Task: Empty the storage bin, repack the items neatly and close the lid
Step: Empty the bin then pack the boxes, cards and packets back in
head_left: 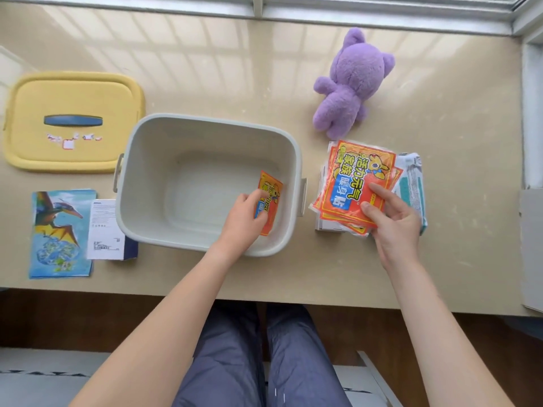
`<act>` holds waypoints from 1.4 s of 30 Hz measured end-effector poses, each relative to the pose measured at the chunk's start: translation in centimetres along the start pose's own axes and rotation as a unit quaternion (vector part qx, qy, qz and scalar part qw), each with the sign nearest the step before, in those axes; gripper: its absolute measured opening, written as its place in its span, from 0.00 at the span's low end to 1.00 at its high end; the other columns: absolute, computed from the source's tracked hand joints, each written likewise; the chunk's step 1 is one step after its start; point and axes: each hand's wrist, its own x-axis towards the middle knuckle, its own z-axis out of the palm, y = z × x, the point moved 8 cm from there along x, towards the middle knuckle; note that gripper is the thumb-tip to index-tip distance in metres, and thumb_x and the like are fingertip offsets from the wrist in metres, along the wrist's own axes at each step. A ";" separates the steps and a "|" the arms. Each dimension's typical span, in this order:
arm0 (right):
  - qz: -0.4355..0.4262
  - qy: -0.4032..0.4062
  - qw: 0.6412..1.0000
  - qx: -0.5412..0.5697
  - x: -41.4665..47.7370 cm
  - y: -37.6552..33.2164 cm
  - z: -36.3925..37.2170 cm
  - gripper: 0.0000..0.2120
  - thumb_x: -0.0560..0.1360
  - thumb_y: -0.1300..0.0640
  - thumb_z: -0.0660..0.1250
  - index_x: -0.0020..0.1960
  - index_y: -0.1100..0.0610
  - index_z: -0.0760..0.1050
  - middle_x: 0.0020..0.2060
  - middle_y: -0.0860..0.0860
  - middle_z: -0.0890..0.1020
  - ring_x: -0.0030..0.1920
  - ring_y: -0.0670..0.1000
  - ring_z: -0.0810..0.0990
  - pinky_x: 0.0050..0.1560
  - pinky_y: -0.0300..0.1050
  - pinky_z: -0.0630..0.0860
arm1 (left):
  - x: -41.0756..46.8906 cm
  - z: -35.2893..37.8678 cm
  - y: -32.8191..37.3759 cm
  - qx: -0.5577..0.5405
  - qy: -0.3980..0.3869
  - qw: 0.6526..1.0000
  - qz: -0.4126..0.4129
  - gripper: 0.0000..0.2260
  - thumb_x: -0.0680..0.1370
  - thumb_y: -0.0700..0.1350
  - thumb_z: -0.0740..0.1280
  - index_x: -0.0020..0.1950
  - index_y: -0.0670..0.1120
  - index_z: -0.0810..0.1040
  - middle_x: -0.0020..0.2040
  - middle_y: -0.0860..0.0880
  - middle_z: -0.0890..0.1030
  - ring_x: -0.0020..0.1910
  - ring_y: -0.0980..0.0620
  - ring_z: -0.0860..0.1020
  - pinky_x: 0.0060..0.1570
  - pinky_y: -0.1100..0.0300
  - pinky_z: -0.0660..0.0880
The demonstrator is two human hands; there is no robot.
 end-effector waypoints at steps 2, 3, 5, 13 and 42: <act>-0.002 0.000 1.000 -0.002 -0.2 0.1 0.0 0.17 0.71 0.70 0.71 0.57 0.55 0.81 0.58 0.53 0.83 0.60 0.54 0.81 0.53 0.52 0.81 | 0.2 -0.1 -0.5 -0.019 -0.006 1.000 -0.010 0.20 0.76 0.34 0.62 0.65 0.49 0.75 0.55 0.48 0.78 0.45 0.48 0.76 0.45 0.57 0.73; -0.004 0.000 1.000 -0.005 -0.3 0.1 0.0 0.17 0.71 0.70 0.71 0.57 0.55 0.82 0.59 0.52 0.83 0.60 0.53 0.81 0.53 0.52 0.81 | 0.2 -0.5 -0.6 -0.038 -0.004 0.999 -0.021 0.21 0.75 0.32 0.61 0.65 0.48 0.75 0.57 0.49 0.79 0.45 0.48 0.78 0.44 0.57 0.76; -0.007 0.003 1.000 -0.006 -0.7 0.0 0.0 0.18 0.73 0.72 0.70 0.56 0.55 0.82 0.58 0.52 0.83 0.60 0.53 0.81 0.53 0.52 0.81 | -0.1 -1.5 -0.6 -0.057 0.011 0.998 -0.034 0.22 0.75 0.30 0.60 0.64 0.48 0.76 0.57 0.50 0.79 0.44 0.49 0.79 0.41 0.60 0.76; -0.031 0.025 0.998 0.050 -5.7 -2.5 0.5 0.20 0.69 0.68 0.72 0.61 0.61 0.79 0.61 0.53 0.82 0.63 0.56 0.79 0.61 0.62 0.76 | -5.3 -10.4 2.8 -0.251 0.088 0.964 -0.004 0.19 0.76 0.29 0.62 0.59 0.50 0.78 0.51 0.51 0.82 0.38 0.58 0.83 0.35 0.66 0.78; 0.018 0.136 0.990 -0.013 -17.0 -6.5 -30.5 0.23 0.74 0.71 0.69 0.59 0.46 0.78 0.53 0.51 0.84 0.50 0.50 0.85 0.40 0.44 0.82 | -17.7 8.5 20.2 -0.442 -0.106 0.891 0.002 0.18 0.78 0.28 0.62 0.65 0.43 0.75 0.61 0.42 0.80 0.50 0.45 0.82 0.41 0.57 0.81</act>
